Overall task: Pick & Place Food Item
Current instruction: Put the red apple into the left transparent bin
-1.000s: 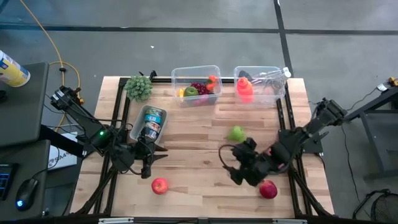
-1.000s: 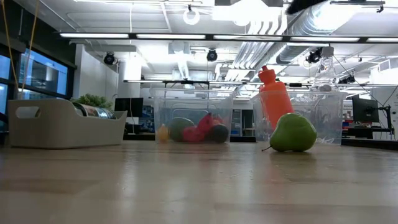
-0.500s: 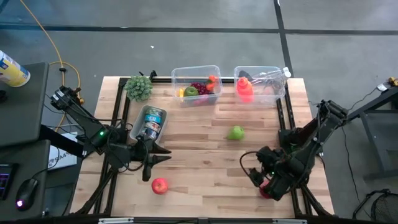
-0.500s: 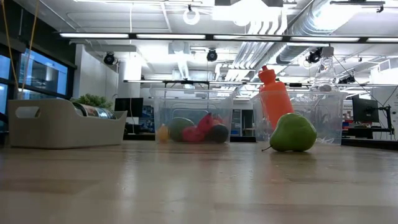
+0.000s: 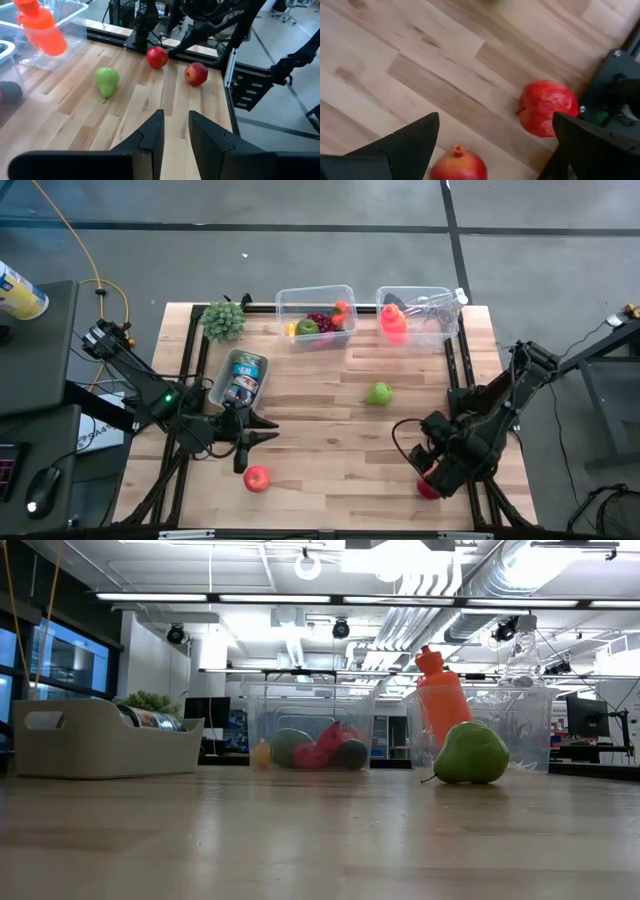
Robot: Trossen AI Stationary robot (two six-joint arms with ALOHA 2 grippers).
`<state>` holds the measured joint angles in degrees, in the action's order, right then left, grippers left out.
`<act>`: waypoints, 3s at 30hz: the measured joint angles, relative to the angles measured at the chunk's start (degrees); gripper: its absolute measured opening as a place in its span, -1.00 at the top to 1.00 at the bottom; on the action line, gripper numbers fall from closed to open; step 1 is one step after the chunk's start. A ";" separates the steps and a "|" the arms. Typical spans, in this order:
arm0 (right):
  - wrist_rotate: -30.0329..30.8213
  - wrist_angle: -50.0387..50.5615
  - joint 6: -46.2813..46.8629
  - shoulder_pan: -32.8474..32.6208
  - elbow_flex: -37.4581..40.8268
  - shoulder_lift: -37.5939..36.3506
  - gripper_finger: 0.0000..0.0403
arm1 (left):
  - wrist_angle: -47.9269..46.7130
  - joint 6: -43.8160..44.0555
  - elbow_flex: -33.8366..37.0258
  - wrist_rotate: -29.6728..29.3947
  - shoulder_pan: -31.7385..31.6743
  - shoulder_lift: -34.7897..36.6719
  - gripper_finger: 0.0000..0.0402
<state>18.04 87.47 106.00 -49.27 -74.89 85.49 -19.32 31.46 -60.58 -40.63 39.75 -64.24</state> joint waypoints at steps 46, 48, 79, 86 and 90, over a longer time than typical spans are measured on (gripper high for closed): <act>-7.17 -11.92 -0.23 -3.24 27.13 -12.22 -0.88 | -5.21 -12.63 0.00 20.02 -15.33 -0.21 -0.49; -7.04 -12.15 0.05 -3.24 27.79 -12.22 -0.88 | -6.36 -12.93 0.00 19.99 -16.61 -0.21 -0.51; -2.55 -24.66 -1.13 -3.20 35.19 -5.69 -0.35 | -3.94 -21.67 0.00 19.99 -24.08 -4.97 -0.52; -0.91 -26.90 -0.68 -3.19 35.19 -5.68 -0.21 | -4.22 -23.12 0.00 20.14 -25.57 -8.80 -0.52; 0.95 -28.75 -0.73 -3.19 34.66 -5.66 -0.21 | -4.49 -23.08 0.02 20.12 -25.80 -10.45 -0.52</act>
<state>18.99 58.72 105.27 -52.47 -40.24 79.83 -23.81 8.39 -60.55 -20.51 13.94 -74.69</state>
